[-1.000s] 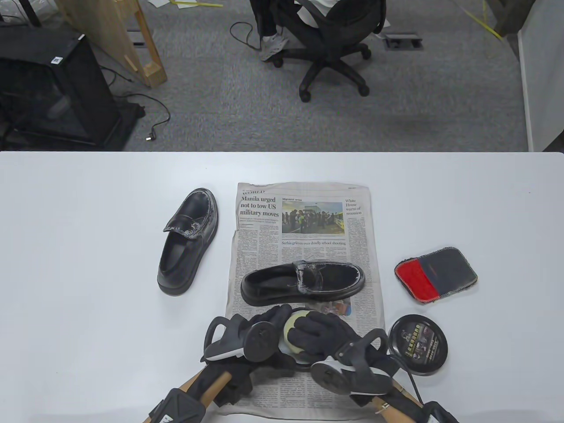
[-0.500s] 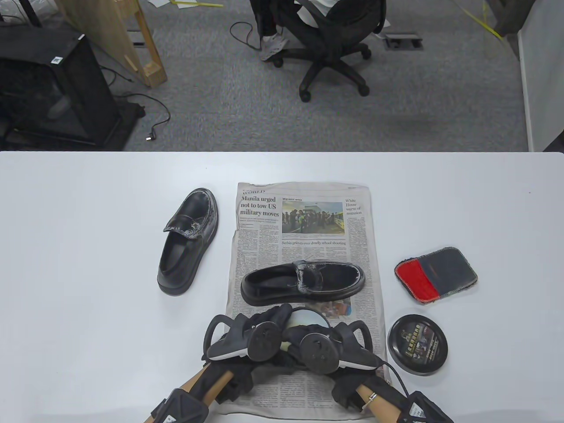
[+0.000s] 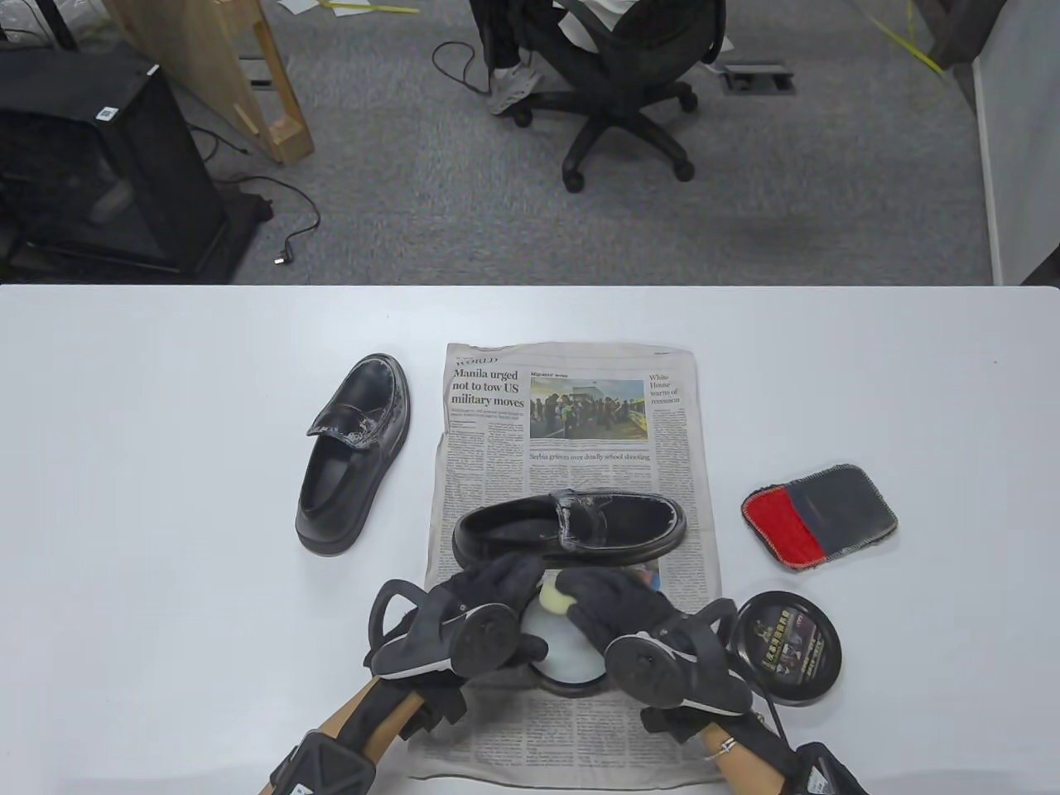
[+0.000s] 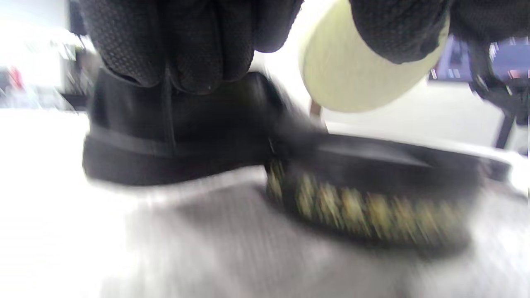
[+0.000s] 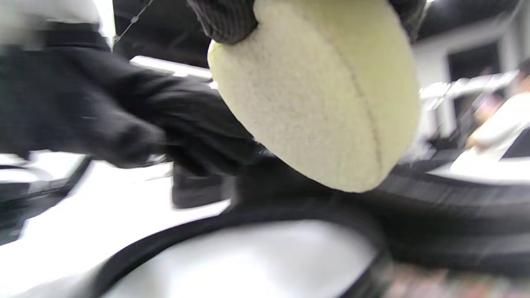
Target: Dip and apply leather care cream with polishing sponge on shoes
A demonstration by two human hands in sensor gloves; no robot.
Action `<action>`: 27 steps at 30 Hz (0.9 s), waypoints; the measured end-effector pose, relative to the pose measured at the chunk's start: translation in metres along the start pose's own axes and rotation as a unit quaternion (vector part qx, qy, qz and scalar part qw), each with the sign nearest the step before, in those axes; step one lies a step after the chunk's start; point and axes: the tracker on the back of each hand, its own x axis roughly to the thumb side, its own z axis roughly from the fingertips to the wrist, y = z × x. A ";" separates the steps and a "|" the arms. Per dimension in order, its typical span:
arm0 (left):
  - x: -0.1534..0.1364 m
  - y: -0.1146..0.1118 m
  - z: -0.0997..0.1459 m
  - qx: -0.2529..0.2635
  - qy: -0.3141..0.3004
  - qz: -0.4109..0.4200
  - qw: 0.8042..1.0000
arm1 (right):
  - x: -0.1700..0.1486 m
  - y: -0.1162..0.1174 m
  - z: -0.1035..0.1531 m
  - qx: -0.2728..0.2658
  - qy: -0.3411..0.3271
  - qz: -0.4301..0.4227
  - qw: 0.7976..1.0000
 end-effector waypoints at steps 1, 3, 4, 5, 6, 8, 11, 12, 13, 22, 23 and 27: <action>-0.001 0.006 -0.001 0.029 0.012 -0.003 1.000 | -0.007 -0.003 -0.002 -0.016 0.019 0.022 0.999; -0.005 0.014 -0.006 0.066 0.041 -0.020 0.997 | -0.026 -0.001 -0.009 -0.033 0.064 0.069 0.995; -0.008 0.015 -0.013 0.060 0.055 -0.034 0.996 | -0.037 0.005 -0.014 -0.021 0.084 0.089 0.992; -0.011 0.013 -0.023 0.038 0.070 -0.047 0.996 | -0.047 0.013 -0.018 -0.004 0.102 0.097 0.990; -0.014 0.009 -0.030 0.012 0.082 -0.053 0.995 | -0.053 0.020 -0.021 0.010 0.113 0.096 0.989; -0.022 -0.002 -0.045 -0.049 0.099 -0.049 0.993 | -0.066 0.038 -0.027 0.052 0.131 0.079 0.987; -0.033 -0.022 -0.061 -0.091 0.121 -0.034 0.988 | -0.076 0.061 -0.029 0.156 0.128 0.007 0.979; -0.035 -0.026 -0.063 -0.108 0.124 -0.039 0.986 | -0.076 0.060 -0.028 0.154 0.129 0.009 0.980; -0.038 -0.029 -0.065 -0.127 0.128 -0.050 0.982 | -0.077 0.058 -0.030 0.158 0.120 0.024 0.980; -0.040 -0.035 -0.063 -0.071 0.149 -0.109 0.980 | -0.076 0.061 -0.030 0.138 0.116 0.175 0.968; -0.040 -0.035 -0.063 -0.068 0.152 -0.106 0.980 | -0.077 0.061 -0.027 0.132 0.113 0.185 0.967; -0.039 -0.036 -0.063 -0.055 0.158 -0.118 0.979 | -0.072 0.055 -0.016 0.116 0.081 0.190 0.971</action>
